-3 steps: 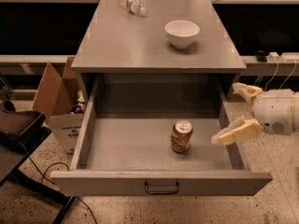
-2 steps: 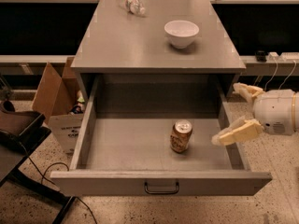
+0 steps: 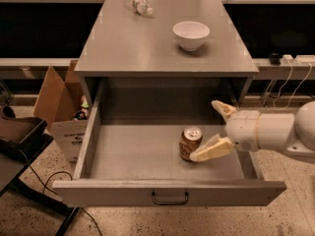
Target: Pick orange can from top drawer and place on counter
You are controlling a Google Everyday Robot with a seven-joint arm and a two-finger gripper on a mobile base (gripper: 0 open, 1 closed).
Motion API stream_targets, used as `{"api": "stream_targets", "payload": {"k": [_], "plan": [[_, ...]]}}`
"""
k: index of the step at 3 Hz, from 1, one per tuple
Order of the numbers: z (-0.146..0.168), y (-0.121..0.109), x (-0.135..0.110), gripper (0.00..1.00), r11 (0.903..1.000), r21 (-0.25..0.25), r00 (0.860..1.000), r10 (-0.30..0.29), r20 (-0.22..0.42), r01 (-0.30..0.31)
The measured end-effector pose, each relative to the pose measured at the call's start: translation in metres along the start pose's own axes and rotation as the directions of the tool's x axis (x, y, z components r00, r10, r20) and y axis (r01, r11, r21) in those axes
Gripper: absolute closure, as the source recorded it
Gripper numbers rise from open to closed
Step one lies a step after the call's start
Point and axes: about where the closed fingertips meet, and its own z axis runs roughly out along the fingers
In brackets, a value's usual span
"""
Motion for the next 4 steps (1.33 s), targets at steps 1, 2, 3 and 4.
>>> {"api": "stream_targets", "payload": {"k": [1, 2, 3, 4], "plan": [[0.039, 0.000, 0.015, 0.00, 0.9996, -0.018, 1.000, -0.020, 0.007, 0.020], [0.070, -0.010, 0.036, 0.00, 0.9993, -0.032, 1.000, -0.018, 0.007, 0.018], [0.094, -0.023, 0.060, 0.18, 0.9970, -0.067, 0.999, -0.039, 0.005, 0.039], [0.110, -0.035, 0.083, 0.42, 0.9942, -0.097, 0.999, -0.045, 0.013, 0.046]]}}
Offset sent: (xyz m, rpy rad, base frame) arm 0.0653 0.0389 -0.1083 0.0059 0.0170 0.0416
